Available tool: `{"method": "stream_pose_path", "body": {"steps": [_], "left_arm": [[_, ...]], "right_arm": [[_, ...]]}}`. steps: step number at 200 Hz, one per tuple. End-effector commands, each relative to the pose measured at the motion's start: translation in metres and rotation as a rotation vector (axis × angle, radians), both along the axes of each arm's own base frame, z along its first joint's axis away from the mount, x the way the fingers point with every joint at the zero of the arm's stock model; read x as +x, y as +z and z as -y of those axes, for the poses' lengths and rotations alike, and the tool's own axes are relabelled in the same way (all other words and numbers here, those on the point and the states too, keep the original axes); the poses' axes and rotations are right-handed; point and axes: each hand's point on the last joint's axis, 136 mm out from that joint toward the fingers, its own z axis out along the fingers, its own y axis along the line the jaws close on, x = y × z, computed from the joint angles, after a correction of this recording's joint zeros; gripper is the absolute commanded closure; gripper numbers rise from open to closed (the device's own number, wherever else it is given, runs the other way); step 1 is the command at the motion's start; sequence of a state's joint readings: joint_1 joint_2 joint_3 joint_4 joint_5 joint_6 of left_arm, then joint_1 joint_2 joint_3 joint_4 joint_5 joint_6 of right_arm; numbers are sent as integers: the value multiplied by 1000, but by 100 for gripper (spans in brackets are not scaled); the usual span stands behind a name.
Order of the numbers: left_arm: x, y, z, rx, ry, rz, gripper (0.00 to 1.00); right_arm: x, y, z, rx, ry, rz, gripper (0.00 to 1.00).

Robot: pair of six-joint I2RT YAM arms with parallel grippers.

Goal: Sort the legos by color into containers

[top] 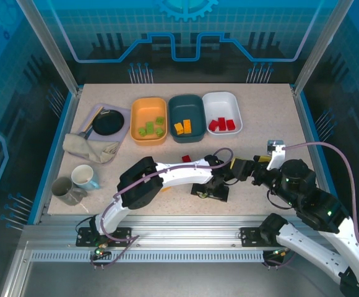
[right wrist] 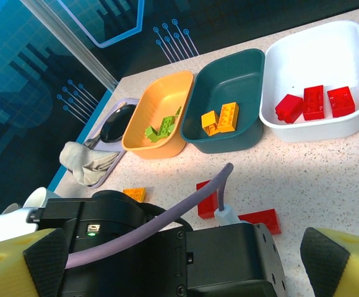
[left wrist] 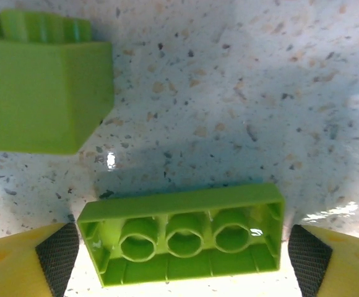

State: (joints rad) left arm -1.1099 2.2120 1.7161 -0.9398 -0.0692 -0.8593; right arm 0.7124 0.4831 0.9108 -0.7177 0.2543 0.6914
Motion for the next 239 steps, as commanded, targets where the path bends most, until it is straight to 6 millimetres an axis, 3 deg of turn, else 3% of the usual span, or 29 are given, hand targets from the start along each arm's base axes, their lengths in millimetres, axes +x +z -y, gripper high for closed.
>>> {"method": "stream_pose_path", "body": {"steps": [1,45,86,104,142,190,219,239], "left_arm": [[-1,-7,-3,35,34,-11,13],[4,-15,-6,55,39,-1,29],[9,-10,-9,60,33,29,33],[13,3,-10,52,29,60,34],[26,50,-22,10,54,124,34],[58,106,-71,-65,185,174,35],[91,127,-116,-92,290,200,35],[121,138,-152,-103,359,229,35]], "right_arm": [[-1,-5,3,-13,-6,-5,0],[-1,-8,0,-10,5,-15,0],[-2,-12,-2,-13,20,-28,0],[-3,-14,-2,-21,27,-36,0],[-9,-9,0,-39,49,-31,0],[2,35,-15,9,80,67,1],[25,52,-44,42,129,96,0],[47,46,-71,42,175,57,1]]}}
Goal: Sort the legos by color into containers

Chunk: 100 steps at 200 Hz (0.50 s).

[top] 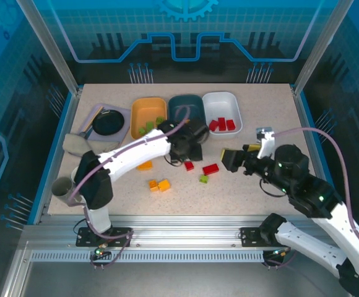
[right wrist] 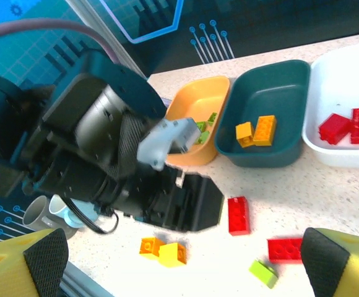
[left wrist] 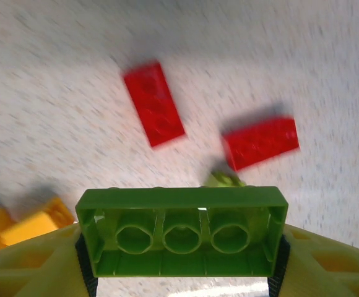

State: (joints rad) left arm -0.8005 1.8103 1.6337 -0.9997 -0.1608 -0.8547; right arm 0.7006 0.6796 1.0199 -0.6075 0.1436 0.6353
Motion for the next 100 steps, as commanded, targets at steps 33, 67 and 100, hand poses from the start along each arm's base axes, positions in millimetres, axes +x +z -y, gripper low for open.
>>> {"method": "stream_pose_path", "body": {"steps": [33,67,100], "left_arm": [[75,11,-106,5,186,50,35],[137,5,-148,-17,298,100,34],[190,-10,-176,-13,379,127,34]], "right_arm": [[61,5,-76,42,150,-27,1],[100,-14,-114,69,205,-107,1],[133,-31,-146,101,236,-151,1]]}}
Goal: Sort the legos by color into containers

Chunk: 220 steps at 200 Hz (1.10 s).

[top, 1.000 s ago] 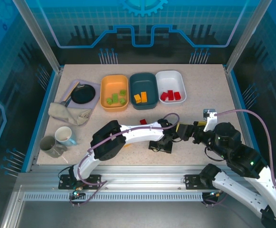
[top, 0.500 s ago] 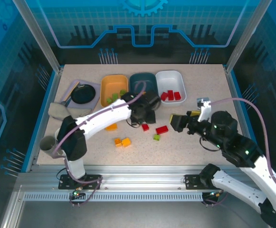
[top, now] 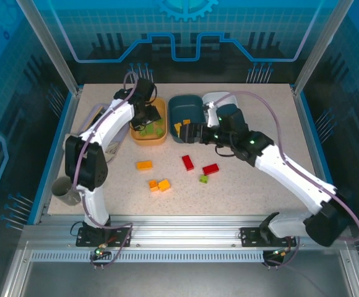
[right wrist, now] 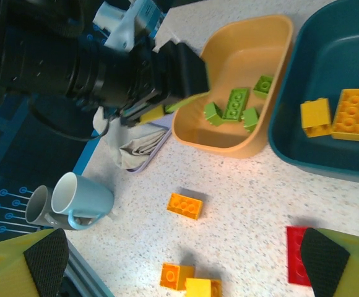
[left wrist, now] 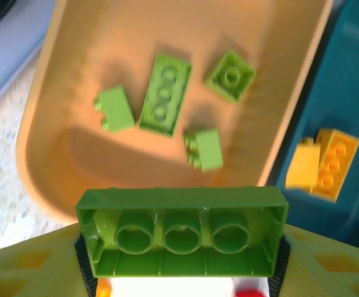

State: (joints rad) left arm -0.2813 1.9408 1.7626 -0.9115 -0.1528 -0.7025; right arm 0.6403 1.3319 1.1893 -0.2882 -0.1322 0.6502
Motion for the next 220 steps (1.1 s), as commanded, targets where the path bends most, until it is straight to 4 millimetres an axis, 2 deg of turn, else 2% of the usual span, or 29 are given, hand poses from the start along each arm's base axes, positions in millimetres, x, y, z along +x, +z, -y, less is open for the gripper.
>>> {"method": "stream_pose_path", "body": {"steps": [1,18,34,57,72,102,138,151,167,197,220], "left_arm": [[39,-6,-9,-7,6,44,34],[64,-18,-18,-3,29,44,34],[83,-31,-26,4,48,36,34],[103,-50,-29,-14,63,21,33],[112,-59,-28,-18,62,13,33],[113,-81,-28,-14,80,-40,33],[101,-99,-26,-34,95,-109,24],[101,-94,-23,-50,85,-105,21],[105,-76,-17,-78,68,-64,17],[109,-15,-10,-117,56,58,15],[101,40,-5,-151,61,146,15]], "right_arm": [[23,26,-24,112,41,48,1],[42,22,-35,116,24,59,1],[61,16,-37,116,-34,77,1],[84,4,-35,142,-97,56,1],[93,-1,-33,147,-115,29,1],[98,-13,-26,117,-152,-1,1],[97,-23,-15,71,-187,-27,1],[95,-25,-10,42,-194,-29,1],[91,-27,-3,-7,-197,-26,1],[76,-24,15,-91,-201,8,2],[58,-23,17,-225,-143,66,4]]}}
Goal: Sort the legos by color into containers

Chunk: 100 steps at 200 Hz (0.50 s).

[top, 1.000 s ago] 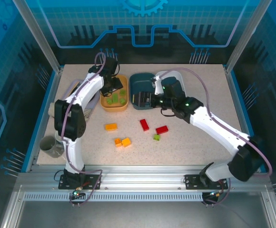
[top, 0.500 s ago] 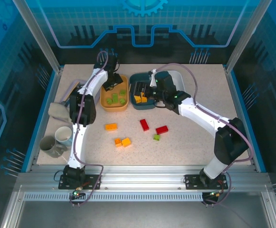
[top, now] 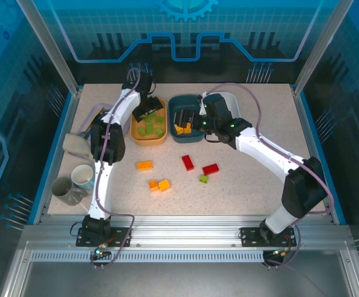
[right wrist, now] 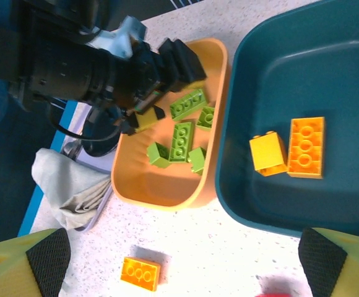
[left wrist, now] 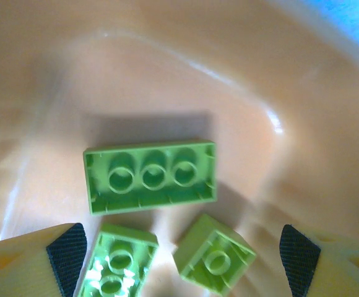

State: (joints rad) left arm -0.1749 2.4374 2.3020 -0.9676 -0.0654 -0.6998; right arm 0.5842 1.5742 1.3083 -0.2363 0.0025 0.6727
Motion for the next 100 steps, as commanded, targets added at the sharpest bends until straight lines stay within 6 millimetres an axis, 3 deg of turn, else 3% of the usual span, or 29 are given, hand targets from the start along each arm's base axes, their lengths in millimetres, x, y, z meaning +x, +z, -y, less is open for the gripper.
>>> {"method": "stream_pose_path", "body": {"steps": [1,26,47,80,100], "left_arm": [[-8,109,10,-71,-1,183,15],[-39,157,7,-78,18,244,13],[-85,170,-2,-94,52,237,13],[-190,147,-26,-90,122,174,11],[-254,127,-35,-99,148,123,11]], "right_arm": [[-20,16,12,-155,50,82,4],[-47,-2,-7,-269,171,59,6],[-73,-23,-36,-311,279,38,6],[-107,-57,-100,-387,505,2,6],[-118,-80,-131,-433,614,-33,7]]}}
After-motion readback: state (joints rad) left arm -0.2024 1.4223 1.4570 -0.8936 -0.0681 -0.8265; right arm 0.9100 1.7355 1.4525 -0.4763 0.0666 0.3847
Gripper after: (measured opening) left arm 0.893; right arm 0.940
